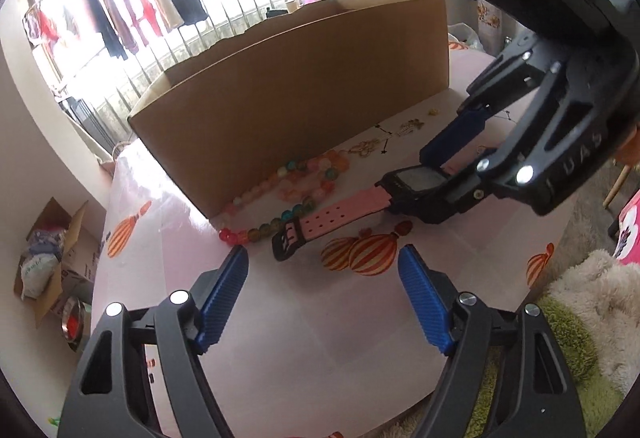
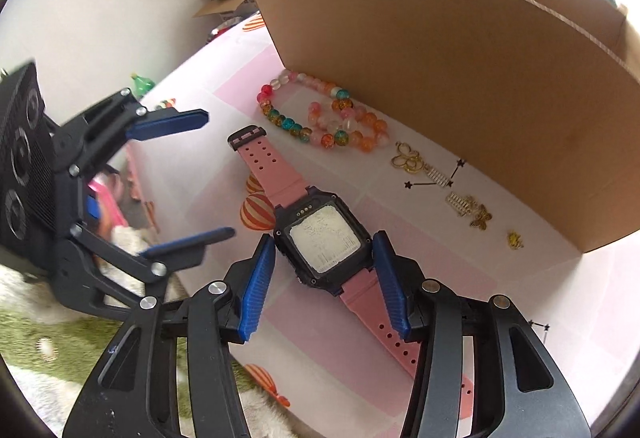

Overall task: Organize jewelry
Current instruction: 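Close the left tool on the pink watch strap, then lift the watch with the left tool while the right tool grasps the other strap end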

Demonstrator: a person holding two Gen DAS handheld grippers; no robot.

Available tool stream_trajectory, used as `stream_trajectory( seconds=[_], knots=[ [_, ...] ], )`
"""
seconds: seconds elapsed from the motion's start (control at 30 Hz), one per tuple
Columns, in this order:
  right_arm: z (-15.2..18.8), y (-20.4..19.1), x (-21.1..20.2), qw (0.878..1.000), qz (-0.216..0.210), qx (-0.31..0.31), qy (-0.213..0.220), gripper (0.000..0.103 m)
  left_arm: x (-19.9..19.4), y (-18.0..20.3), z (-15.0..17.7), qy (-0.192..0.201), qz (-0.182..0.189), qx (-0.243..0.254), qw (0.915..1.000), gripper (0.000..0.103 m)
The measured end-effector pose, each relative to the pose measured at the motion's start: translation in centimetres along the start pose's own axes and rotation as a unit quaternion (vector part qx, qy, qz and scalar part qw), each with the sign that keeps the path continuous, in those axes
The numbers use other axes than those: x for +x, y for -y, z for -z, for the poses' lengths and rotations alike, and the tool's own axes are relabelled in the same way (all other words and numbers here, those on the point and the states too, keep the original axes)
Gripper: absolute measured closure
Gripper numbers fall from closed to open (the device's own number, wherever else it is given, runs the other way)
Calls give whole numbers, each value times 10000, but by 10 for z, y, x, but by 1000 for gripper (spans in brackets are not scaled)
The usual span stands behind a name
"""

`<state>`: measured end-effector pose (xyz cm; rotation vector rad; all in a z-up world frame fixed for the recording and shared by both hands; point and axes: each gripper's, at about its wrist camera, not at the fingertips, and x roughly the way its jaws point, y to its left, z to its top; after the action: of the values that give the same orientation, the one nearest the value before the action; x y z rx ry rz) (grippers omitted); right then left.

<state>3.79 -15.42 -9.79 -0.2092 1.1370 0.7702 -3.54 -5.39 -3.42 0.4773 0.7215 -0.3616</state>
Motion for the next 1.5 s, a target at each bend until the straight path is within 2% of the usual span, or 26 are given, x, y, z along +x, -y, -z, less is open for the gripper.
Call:
stream_trajectory(
  seconds=[0.07,0.23,0.3,0.33,0.37,0.4,0.53,0.67,0.77,0.9,1.0,1.13,1.2,1.37,1.5],
  knots=[
    [-3,10,-1,9995,-278,92,-107,56,4,7,-3,59,-74,213,9997,29],
    [-6,26,0,9973,-678,188,-211,56,18,13,-8,71,-297,531,9981,47],
    [-4,31,0,9966,-762,244,-212,56,24,8,-10,10,-348,493,9982,63],
    [-4,30,0,9963,-792,265,-186,56,26,4,-10,-22,-324,412,9986,68],
    [-3,31,0,9961,-816,312,-152,56,27,1,-12,-57,-273,305,9991,79],
    [-2,30,0,9958,-835,355,-121,56,29,-5,-12,-112,-186,155,9996,86],
    [3,32,-3,9941,-935,557,46,56,28,-27,-15,-130,230,-459,9986,90],
    [9,33,-8,9943,-854,626,118,56,33,-54,-18,-294,764,-1174,9897,95],
    [14,26,-10,9971,-578,471,154,56,37,-67,-18,-367,900,-1464,9844,96],
    [19,14,-11,9993,-194,232,215,56,36,-75,-15,-341,983,-1582,9819,96],
    [21,2,-7,9993,268,-38,244,59,29,-69,-13,-434,1165,-1763,9765,96],
    [28,-22,-3,9923,1062,-546,321,63,21,-70,-11,-451,1476,-2043,9667,97],
    [30,-30,-1,9886,1285,-669,406,65,18,-72,-12,-413,1565,-2145,9632,97],
    [34,-32,-3,9835,1612,-571,593,71,10,-83,-14,-303,1634,-2385,9568,97],
    [39,-24,-8,9839,1623,-286,688,75,9,-95,-10,-328,1737,-2628,9485,98]
  ],
)
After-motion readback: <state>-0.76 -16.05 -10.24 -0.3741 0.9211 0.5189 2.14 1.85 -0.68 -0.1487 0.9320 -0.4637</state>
